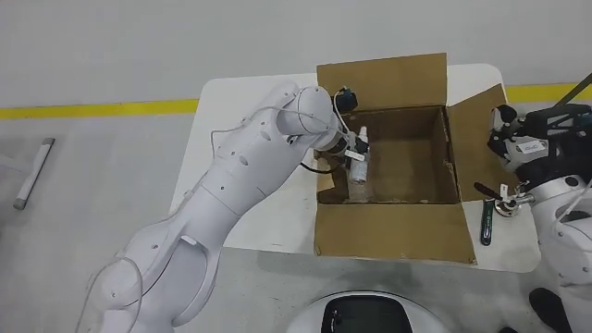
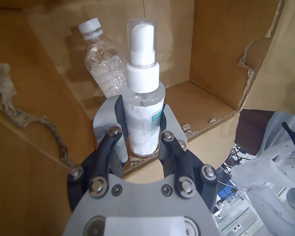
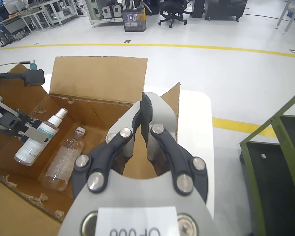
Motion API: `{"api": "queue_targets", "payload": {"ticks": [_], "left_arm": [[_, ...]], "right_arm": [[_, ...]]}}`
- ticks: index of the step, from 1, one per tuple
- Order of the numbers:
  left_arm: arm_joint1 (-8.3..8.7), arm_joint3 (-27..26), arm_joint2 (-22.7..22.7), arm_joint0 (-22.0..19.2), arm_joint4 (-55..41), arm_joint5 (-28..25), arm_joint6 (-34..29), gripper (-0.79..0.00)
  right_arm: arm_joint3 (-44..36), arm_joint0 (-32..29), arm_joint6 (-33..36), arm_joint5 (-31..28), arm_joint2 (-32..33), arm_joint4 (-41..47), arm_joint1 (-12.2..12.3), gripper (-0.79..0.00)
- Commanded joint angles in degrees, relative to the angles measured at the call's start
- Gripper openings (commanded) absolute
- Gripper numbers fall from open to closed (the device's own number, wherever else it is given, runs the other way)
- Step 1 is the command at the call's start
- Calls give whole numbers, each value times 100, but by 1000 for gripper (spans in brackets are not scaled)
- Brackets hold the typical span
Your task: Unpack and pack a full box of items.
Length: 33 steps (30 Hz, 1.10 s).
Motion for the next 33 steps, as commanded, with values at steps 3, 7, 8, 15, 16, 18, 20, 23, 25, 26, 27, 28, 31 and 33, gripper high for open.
{"api": "queue_targets", "payload": {"ticks": [3, 7, 8, 15, 16, 18, 20, 23, 25, 26, 27, 28, 31, 33], "left_arm": [[-116, 123, 154, -93, 227, -24, -92, -785], [-238, 252, 328, -156, 488, 15, -191, -785], [-270, 283, 399, -174, 608, 41, -226, -785], [-468, 473, 504, -151, 688, 33, -348, -785], [-494, 479, 518, -156, 712, 17, -354, -785], [-542, 511, 534, -175, 761, 12, -365, -785], [-586, 525, 543, -187, 790, -12, -398, -785], [-641, 534, 562, -229, 873, -35, -480, -785], [-670, 526, 554, -256, 911, -10, -523, -785], [-680, 530, 535, -266, 906, -14, -536, -785], [-688, 537, 512, -272, 895, -25, -546, -785], [-695, 529, 468, -289, 860, -38, -548, -785], [-698, 482, 375, -369, 887, -24, -542, -785], [-684, 442, 302, -405, 904, -12, -540, -785]], "right_arm": [[11, 18, 4, -15, 12, 20, 1, -785], [21, 11, 9, -32, 12, 30, 1, -785], [28, 7, 2, -37, 13, 30, 1, -785], [34, -35, -29, -41, 29, 38, -1, -785], [28, -44, -31, -41, 34, 38, -1, -785], [14, -62, -33, -44, 46, 43, -1, -785], [10, -85, -39, -38, 59, 41, -2, -785], [28, -101, -54, -37, 66, 38, -2, -785], [34, -112, -56, -30, 70, 25, -3, -785], [34, -115, -56, -19, 73, 28, -4, -785], [30, -118, -55, -16, 73, 28, -4, -785], [27, -122, -55, -16, 77, 28, -4, -785], [-9, -145, -52, 9, 98, 43, -6, -785], [-39, -162, -70, 16, 108, 57, -8, -785]]}}
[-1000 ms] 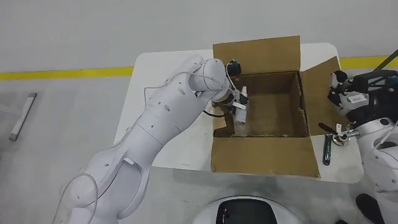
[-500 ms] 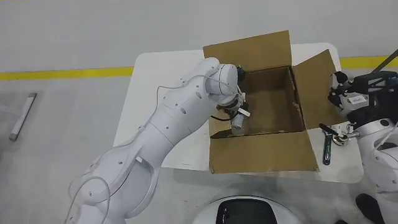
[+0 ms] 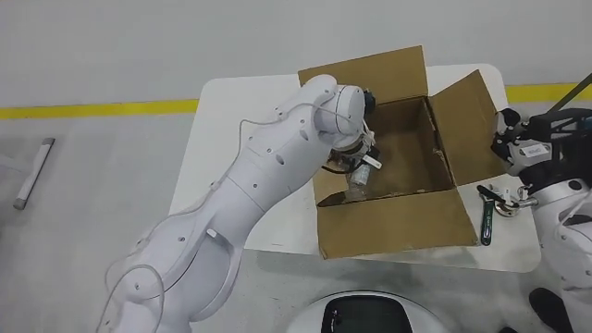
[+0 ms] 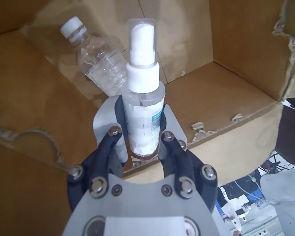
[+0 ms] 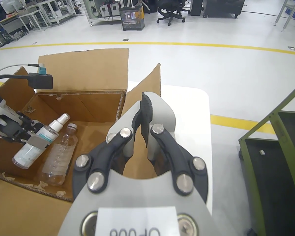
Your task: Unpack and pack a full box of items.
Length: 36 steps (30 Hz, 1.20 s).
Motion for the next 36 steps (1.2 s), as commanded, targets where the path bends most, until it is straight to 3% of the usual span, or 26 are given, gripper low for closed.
{"api": "queue_targets", "payload": {"ticks": [1, 6, 11, 18, 23, 36], "left_arm": [[22, -80, -107, -56, 2, -14, 50, -785], [196, -417, -736, -151, -295, -46, 347, -785], [497, -1123, -1361, -110, -146, 99, 478, -785], [953, -2433, -2195, 313, 440, 382, 412, -785], [1164, -3142, -2603, 677, 802, 546, 366, -785], [1532, -3872, -3610, 1129, 1622, 804, 432, -785]], "right_arm": [[-43, -12, -75, 0, 7, 84, -6, -785], [-189, -67, -339, -173, 112, 213, -7, -785], [-294, -185, -531, -529, 137, 130, 5, -785], [-473, -351, -316, -769, -146, -113, 12, -785], [-622, -374, -144, -757, -564, -453, 6, -785], [-542, -406, -99, -740, -701, -584, 3, -785]]}}
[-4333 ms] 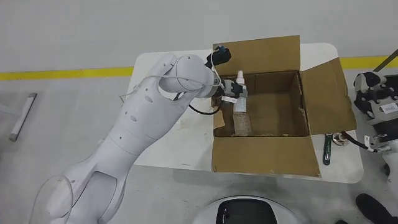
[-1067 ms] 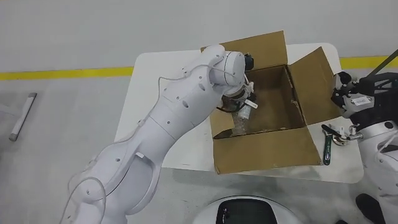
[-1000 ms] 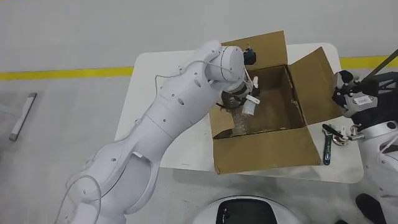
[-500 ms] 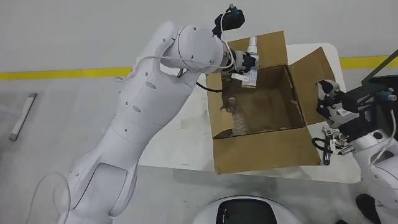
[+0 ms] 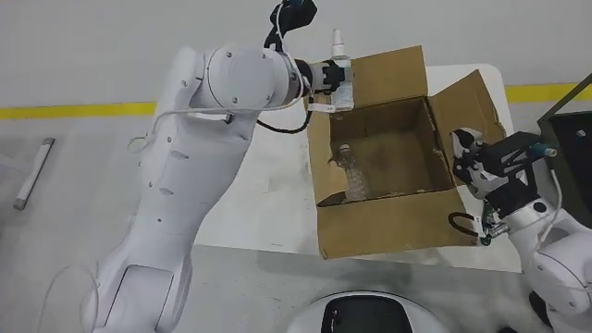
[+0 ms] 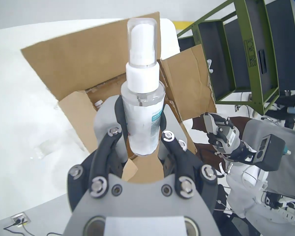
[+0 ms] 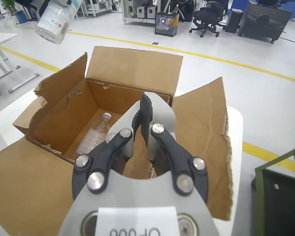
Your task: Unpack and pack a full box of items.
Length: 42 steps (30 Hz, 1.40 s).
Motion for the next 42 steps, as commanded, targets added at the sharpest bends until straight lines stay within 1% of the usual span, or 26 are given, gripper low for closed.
{"api": "queue_targets", "payload": {"ticks": [1, 5, 9, 12, 19, 22, 29, 31, 35, 38, 41, 42], "left_arm": [[70, -103, -238, 68, 167, 61, 19, -785], [228, -411, -768, 256, 566, 154, 33, -785], [375, -737, -1309, 499, 856, 175, -16, -785], [448, -984, -1529, 699, 970, 212, -135, -785], [455, -1009, -1545, 719, 978, 215, -144, -785], [455, -1009, -1545, 719, 978, 215, -144, -785], [455, -1009, -1545, 719, 978, 215, -144, -785], [455, -1009, -1545, 719, 978, 215, -144, -785], [455, -1009, -1545, 719, 978, 215, -144, -785], [455, -1009, -1545, 719, 978, 215, -144, -785], [455, -1009, -1545, 719, 978, 215, -144, -785], [455, -1009, -1545, 719, 978, 215, -144, -785]], "right_arm": [[60, 3, 74, 76, -126, -89, -6, -785], [113, 204, 289, 376, -522, -277, -35, -785], [179, 589, 491, 637, -940, -446, -72, -785], [295, 958, 641, 759, -1247, -527, -104, -785], [893, 2116, 1078, 1008, -2140, -610, -231, -785], [1220, 2582, 1200, 1021, -2608, -771, -303, -785], [2030, 3412, 1525, 1019, -3466, -608, -500, -785], [2203, 3585, 1634, 992, -3618, -502, -550, -785], [2436, 3904, 1930, 818, -3772, -1, -635, -785], [2571, 4097, 2055, 744, -3886, 86, -684, -785], [2787, 4256, 2186, 504, -4058, 373, -742, -785], [2893, 4330, 2234, 450, -4110, 340, -756, -785]]}}
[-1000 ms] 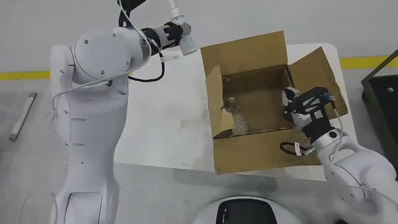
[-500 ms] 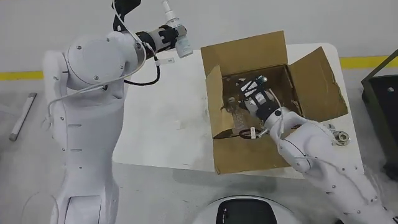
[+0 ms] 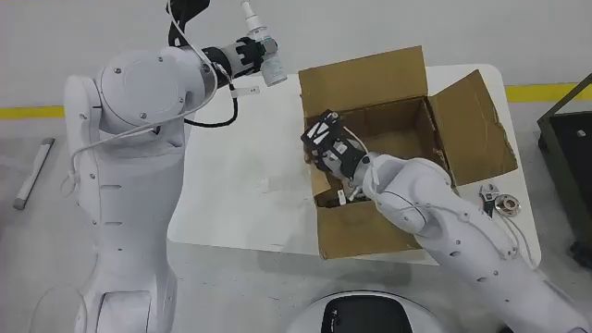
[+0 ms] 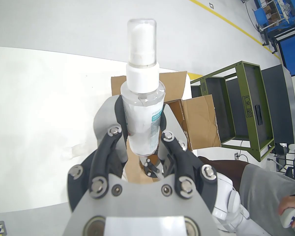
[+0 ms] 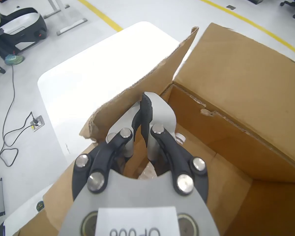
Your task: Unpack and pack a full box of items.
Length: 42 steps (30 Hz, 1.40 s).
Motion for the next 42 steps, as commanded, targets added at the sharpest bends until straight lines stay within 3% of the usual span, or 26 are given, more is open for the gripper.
{"api": "queue_targets", "payload": {"ticks": [1, 12, 23, 30, 42], "left_arm": [[0, 0, 0, 0, 0, 0, 0, -785], [0, 0, 0, 0, 0, 0, 0, -785], [0, 0, 0, 0, 0, 0, 0, -785], [0, 0, 0, 0, 0, 0, 0, -785], [0, 0, 0, 0, 0, 0, 0, -785]], "right_arm": [[185, 129, 74, -102, -107, 6, -32, -785], [853, 562, 457, -486, -689, -64, -212, -785], [961, 644, 600, -556, -736, -73, -291, -785], [288, 283, 198, -312, -241, -169, -212, -785], [-1477, -1298, -46, -97, 1390, -454, 113, -785]]}}
